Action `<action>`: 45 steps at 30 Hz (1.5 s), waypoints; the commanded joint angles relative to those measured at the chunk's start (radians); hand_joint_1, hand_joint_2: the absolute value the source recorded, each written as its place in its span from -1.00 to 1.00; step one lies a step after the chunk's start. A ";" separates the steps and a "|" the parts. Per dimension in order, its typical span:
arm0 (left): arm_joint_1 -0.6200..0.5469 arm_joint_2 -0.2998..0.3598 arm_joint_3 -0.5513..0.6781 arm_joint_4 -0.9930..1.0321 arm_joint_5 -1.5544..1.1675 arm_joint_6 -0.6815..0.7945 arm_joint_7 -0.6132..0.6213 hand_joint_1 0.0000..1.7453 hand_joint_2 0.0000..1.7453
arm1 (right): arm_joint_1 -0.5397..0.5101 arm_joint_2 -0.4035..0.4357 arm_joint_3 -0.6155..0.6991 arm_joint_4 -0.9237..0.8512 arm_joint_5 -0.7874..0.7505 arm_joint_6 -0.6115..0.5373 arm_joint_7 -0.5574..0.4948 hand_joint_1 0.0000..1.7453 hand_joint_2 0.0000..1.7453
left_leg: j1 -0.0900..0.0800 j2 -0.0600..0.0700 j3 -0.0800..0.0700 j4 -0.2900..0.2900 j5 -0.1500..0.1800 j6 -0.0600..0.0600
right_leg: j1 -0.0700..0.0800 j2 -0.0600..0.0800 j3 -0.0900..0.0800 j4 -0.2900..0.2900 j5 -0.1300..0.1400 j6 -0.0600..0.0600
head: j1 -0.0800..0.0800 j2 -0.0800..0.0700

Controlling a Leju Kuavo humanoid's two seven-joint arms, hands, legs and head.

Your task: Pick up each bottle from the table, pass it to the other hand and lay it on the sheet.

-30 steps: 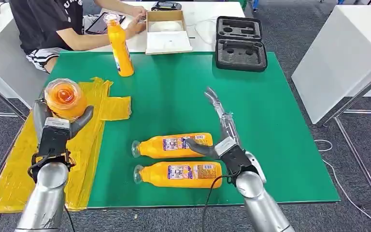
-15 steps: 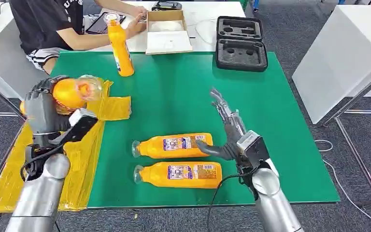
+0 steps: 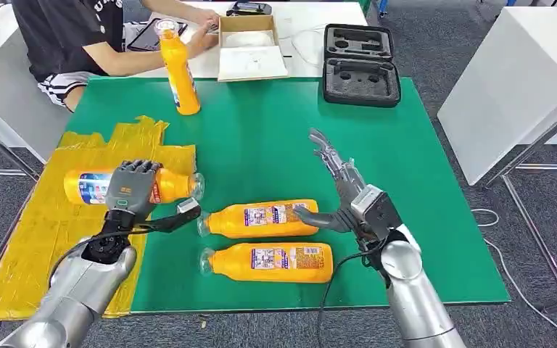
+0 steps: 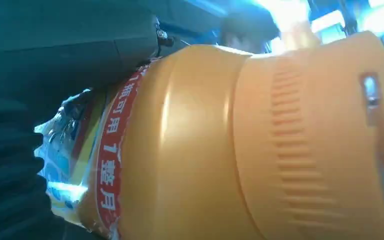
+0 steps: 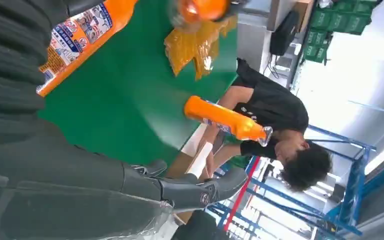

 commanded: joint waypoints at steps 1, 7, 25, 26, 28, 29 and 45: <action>-0.062 0.027 -0.020 0.344 0.033 -0.046 -0.029 1.00 1.00 | -0.066 -0.030 0.067 0.110 0.012 -0.019 0.002 -1.00 1.00 | 0.001 0.005 0.008 0.000 -0.004 -0.003 | 0.001 0.004 0.007 -0.001 -0.002 -0.002 | 0.000 0.000; -0.032 0.024 0.009 0.366 0.039 -0.080 -0.027 1.00 1.00 | -0.049 -0.040 0.076 0.112 0.020 -0.032 0.004 -1.00 1.00 | 0.001 0.002 0.007 -0.001 -0.002 -0.002 | 0.001 0.002 0.007 -0.002 -0.002 -0.001 | 0.000 0.000; -0.017 0.003 0.102 0.370 0.036 -0.098 -0.026 -1.00 1.00 | -0.041 -0.036 0.098 0.123 0.036 -0.063 0.015 -1.00 1.00 | 0.001 0.007 0.022 -0.002 -0.006 -0.008 | 0.002 0.005 0.019 -0.002 -0.002 -0.003 | 0.000 0.000; -0.016 -0.001 0.109 0.368 0.038 -0.097 -0.032 -1.00 1.00 | -0.043 -0.036 0.099 0.127 0.041 -0.067 0.017 -1.00 1.00 | 0.001 0.006 0.021 -0.002 -0.005 -0.008 | 0.002 0.004 0.019 -0.002 -0.002 -0.003 | 0.000 0.000; -0.017 -0.008 0.122 0.365 0.033 -0.094 -0.038 -1.00 1.00 | -0.049 -0.038 0.103 0.135 0.042 -0.069 0.018 -1.00 1.00 | 0.001 0.006 0.021 -0.002 -0.005 -0.007 | 0.002 0.004 0.018 -0.002 -0.002 -0.003 | 0.000 0.000; -0.018 -0.011 0.125 0.364 0.033 -0.094 -0.041 -1.00 1.00 | -0.051 -0.039 0.104 0.139 0.043 -0.070 0.018 -1.00 1.00 | 0.001 0.007 0.022 -0.002 -0.006 -0.008 | 0.003 0.005 0.020 -0.002 -0.002 -0.003 | 0.000 0.000; -0.030 -0.028 0.146 0.349 0.017 -0.088 -0.055 -1.00 1.00 | -0.058 -0.031 0.103 0.154 0.047 -0.085 0.028 -1.00 1.00 | 0.001 0.005 0.021 -0.001 -0.005 -0.008 | 0.002 0.004 0.020 -0.001 -0.003 -0.003 | 0.000 0.000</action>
